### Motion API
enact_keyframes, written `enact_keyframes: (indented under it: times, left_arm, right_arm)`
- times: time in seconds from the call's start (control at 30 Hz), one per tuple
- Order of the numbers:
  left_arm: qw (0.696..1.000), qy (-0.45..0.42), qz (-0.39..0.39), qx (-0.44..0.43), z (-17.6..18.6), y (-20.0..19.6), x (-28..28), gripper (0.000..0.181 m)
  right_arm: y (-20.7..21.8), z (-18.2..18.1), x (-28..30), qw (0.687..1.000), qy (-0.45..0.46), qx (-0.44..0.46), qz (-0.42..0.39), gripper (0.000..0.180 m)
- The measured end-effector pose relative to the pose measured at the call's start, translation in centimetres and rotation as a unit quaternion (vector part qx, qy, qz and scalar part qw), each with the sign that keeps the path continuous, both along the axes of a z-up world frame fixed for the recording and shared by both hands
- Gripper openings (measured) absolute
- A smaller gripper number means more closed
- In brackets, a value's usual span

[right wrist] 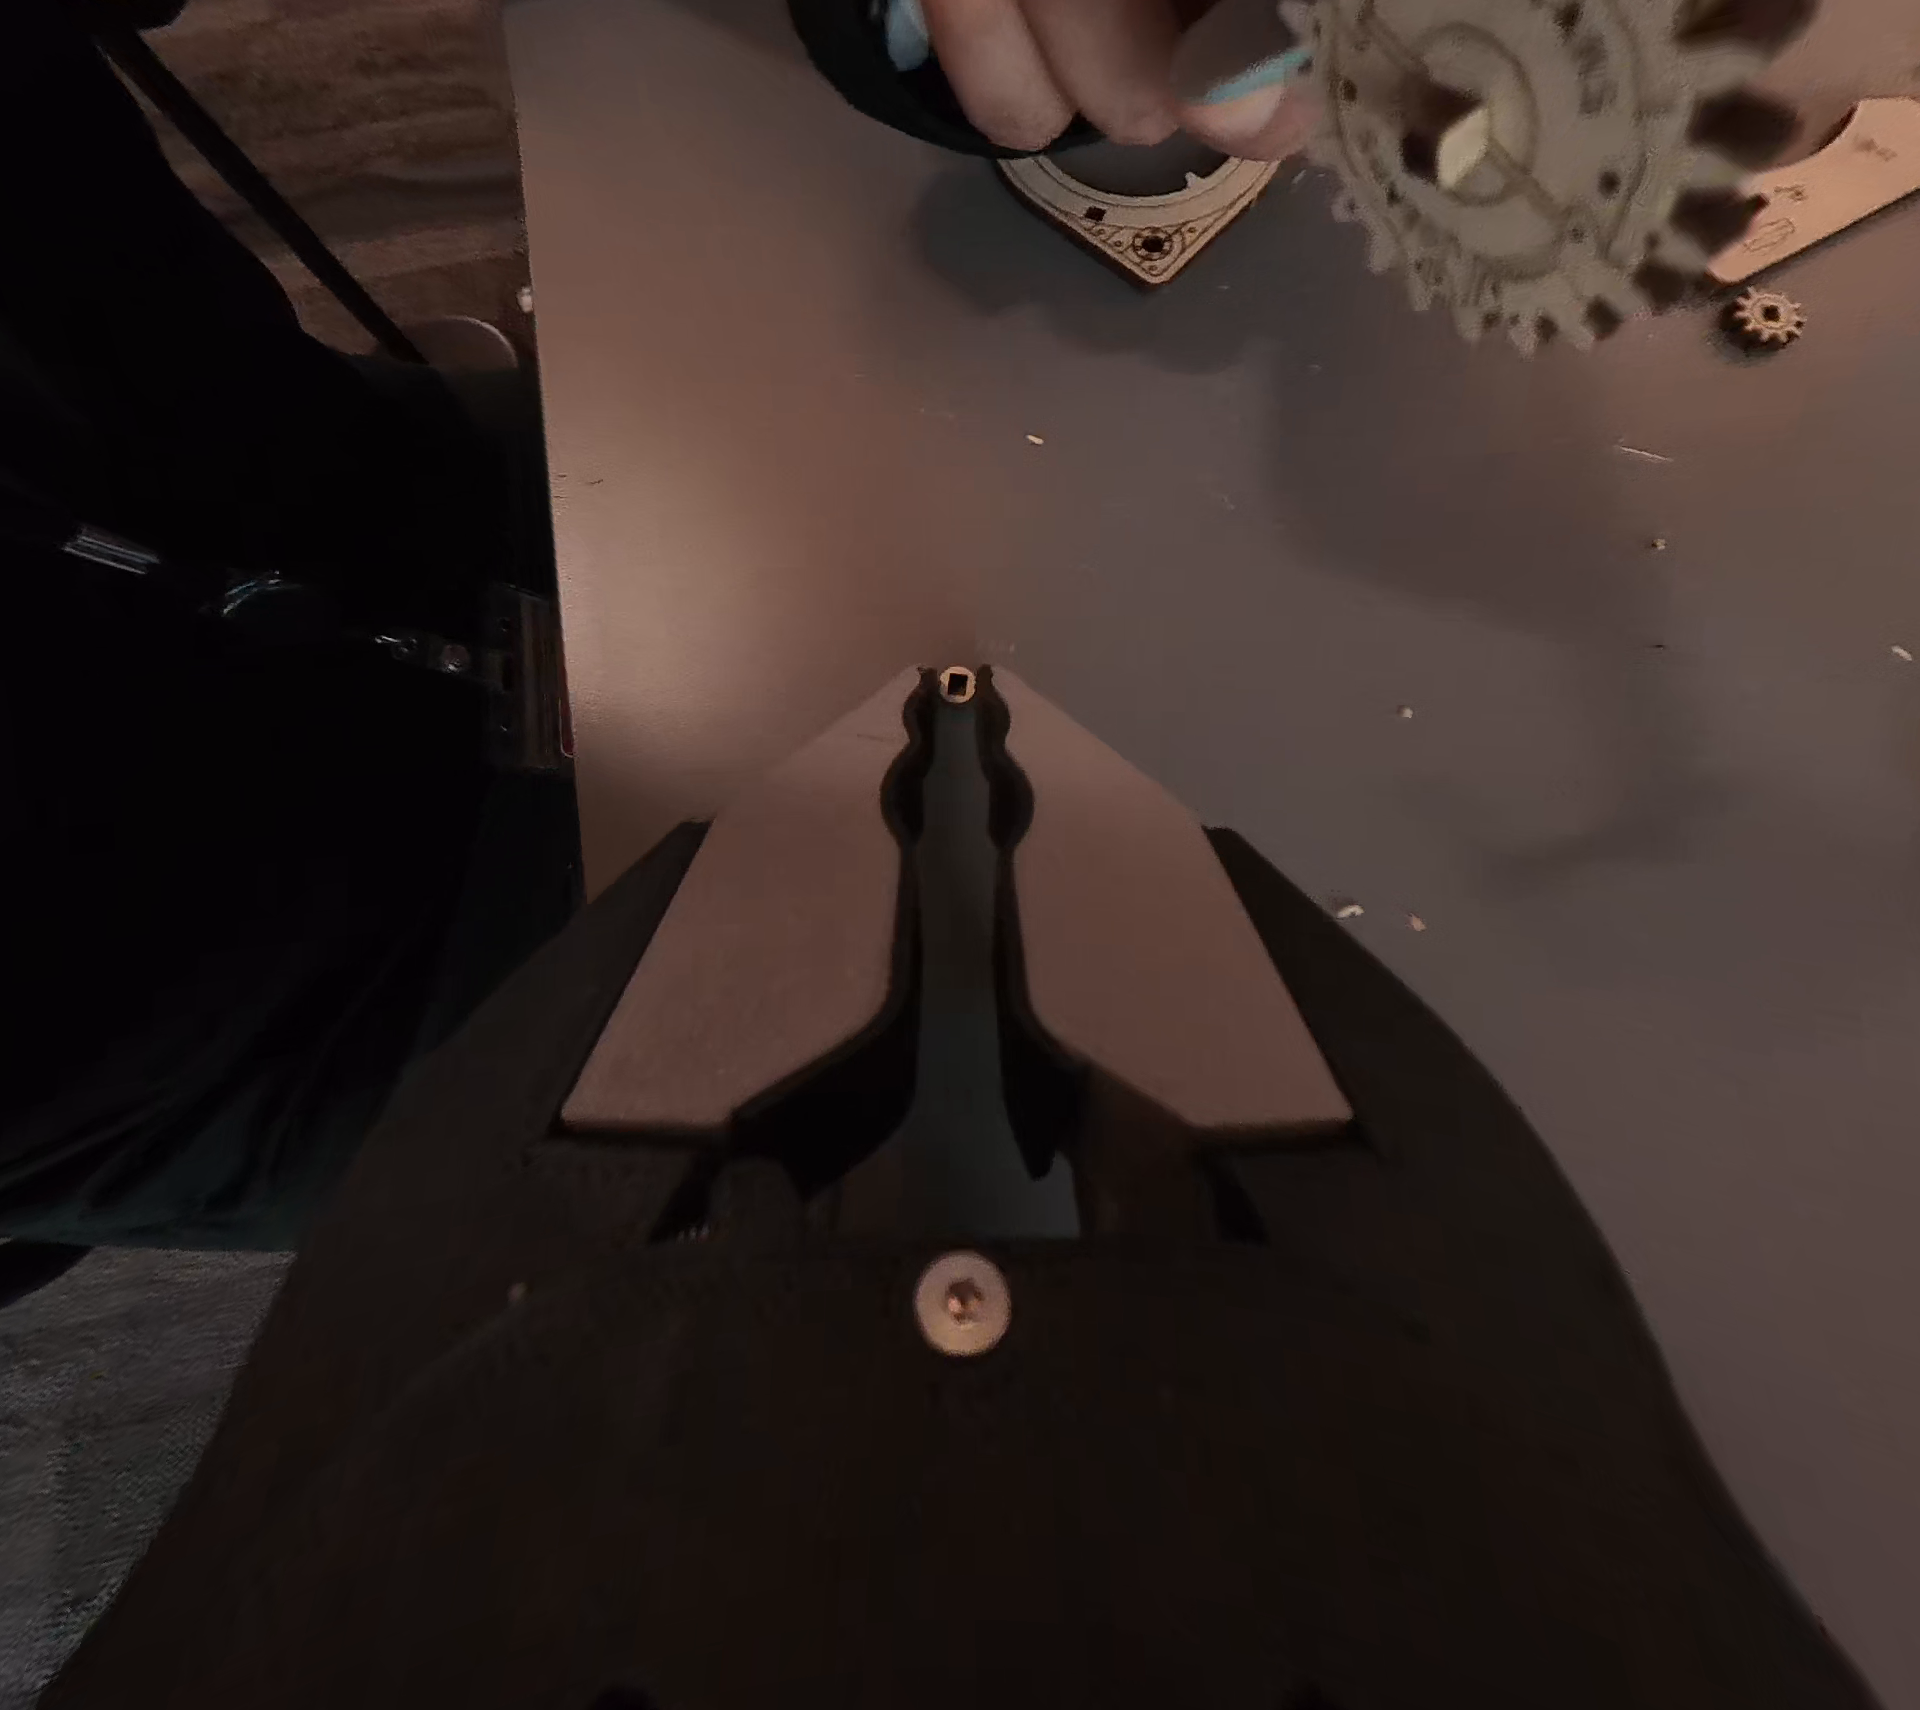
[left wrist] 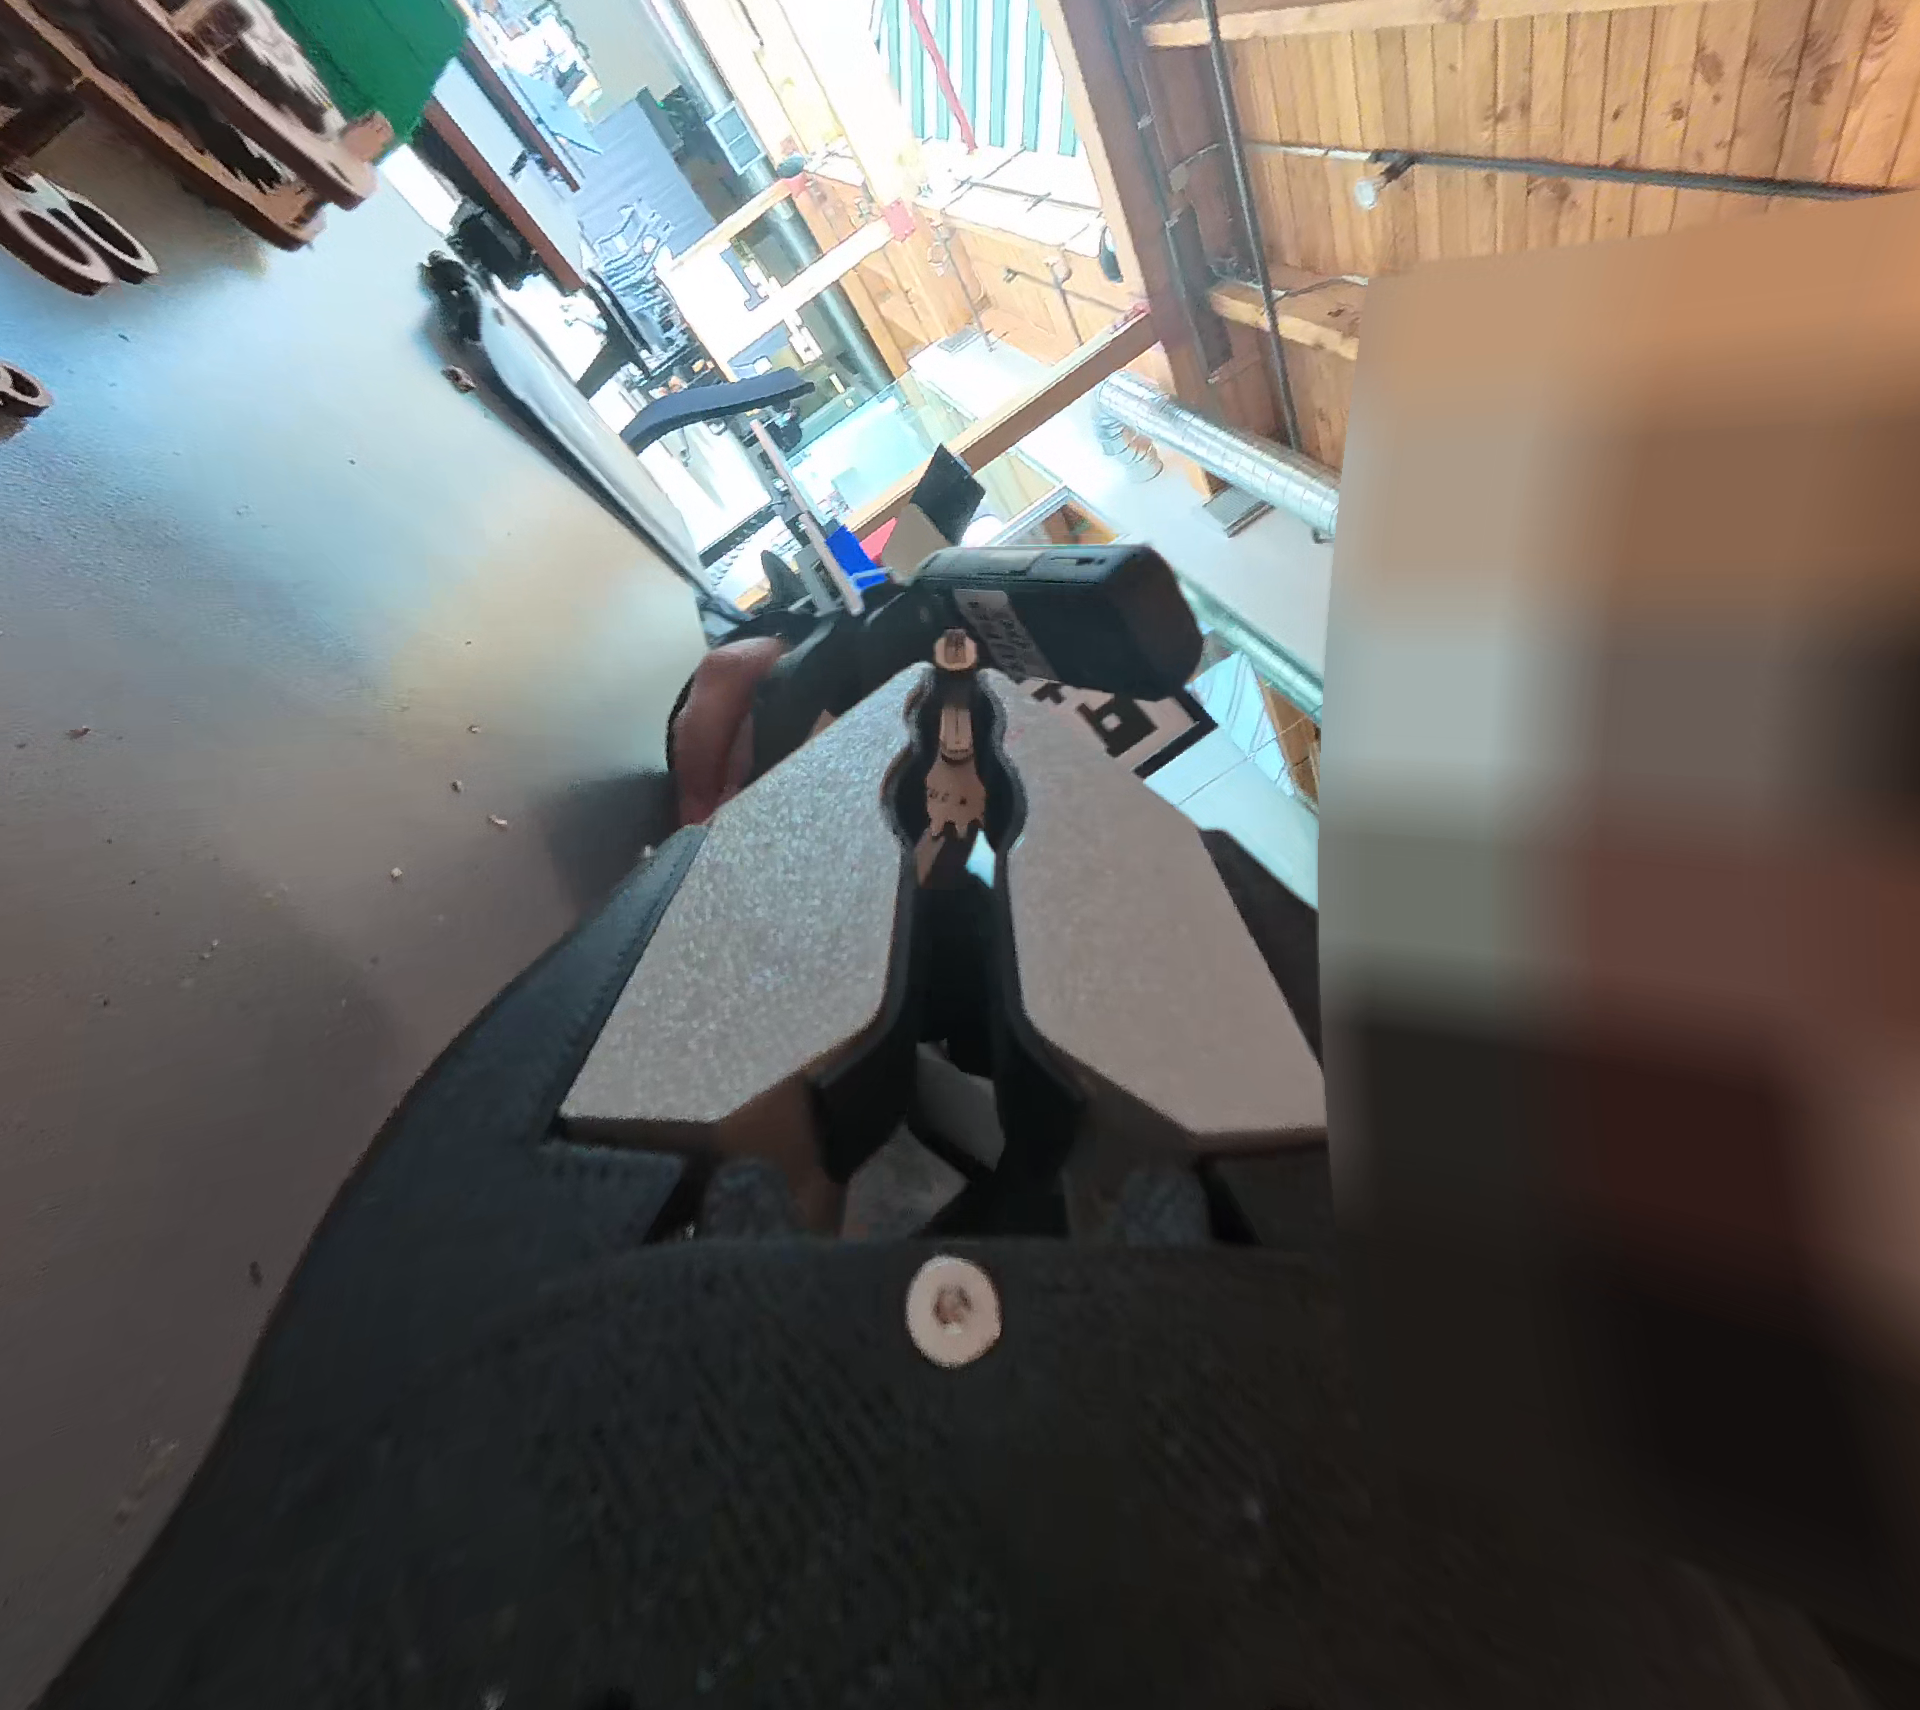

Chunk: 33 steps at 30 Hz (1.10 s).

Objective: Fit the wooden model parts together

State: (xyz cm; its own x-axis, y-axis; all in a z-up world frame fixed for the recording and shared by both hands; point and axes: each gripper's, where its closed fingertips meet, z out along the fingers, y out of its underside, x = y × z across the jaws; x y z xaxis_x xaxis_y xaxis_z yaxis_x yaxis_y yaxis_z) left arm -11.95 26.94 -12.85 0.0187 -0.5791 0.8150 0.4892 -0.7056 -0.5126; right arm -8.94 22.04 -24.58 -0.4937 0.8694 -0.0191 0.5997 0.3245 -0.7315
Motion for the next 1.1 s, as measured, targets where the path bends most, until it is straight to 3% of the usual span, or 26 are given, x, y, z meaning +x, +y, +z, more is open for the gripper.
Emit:
enact_keyframes:
  times: [0.33, 0.57, 0.8, 0.97, 1.1]
  left_arm:
    - [0.999, 0.038, -0.01, -0.011, -1.3, -0.2, 0.6, 0.003]
    - [0.998, 0.029, -0.03, -0.046, -2.1, -0.2, 1.5, 0.003]
    - [0.997, 0.061, -0.023, -0.048, -2.8, -0.3, 2.2, 0.003]
    - [0.988, 0.151, -0.008, -0.021, -3.6, -0.6, 2.6, 0.003]
    - [0.973, 0.231, -0.016, 0.015, -3.6, -1.7, 3.6, 0.003]
  right_arm:
    - [-0.4, 0.6, 0.9, 1.0, 0.005, -0.022, -0.01, 0.022]
    - [3.1, 5.0, 1.1, 0.979, 0.088, -0.138, -0.12, 0.018]
    - [3.6, 7.2, 2.1, 0.963, 0.12, -0.189, -0.151, 0.016]
    - [5.5, 8.2, 2.2, 0.941, 0.146, -0.224, -0.207, 0.018]
    - [5.0, 9.4, 1.9, 0.936, 0.172, -0.239, -0.195, 0.017]
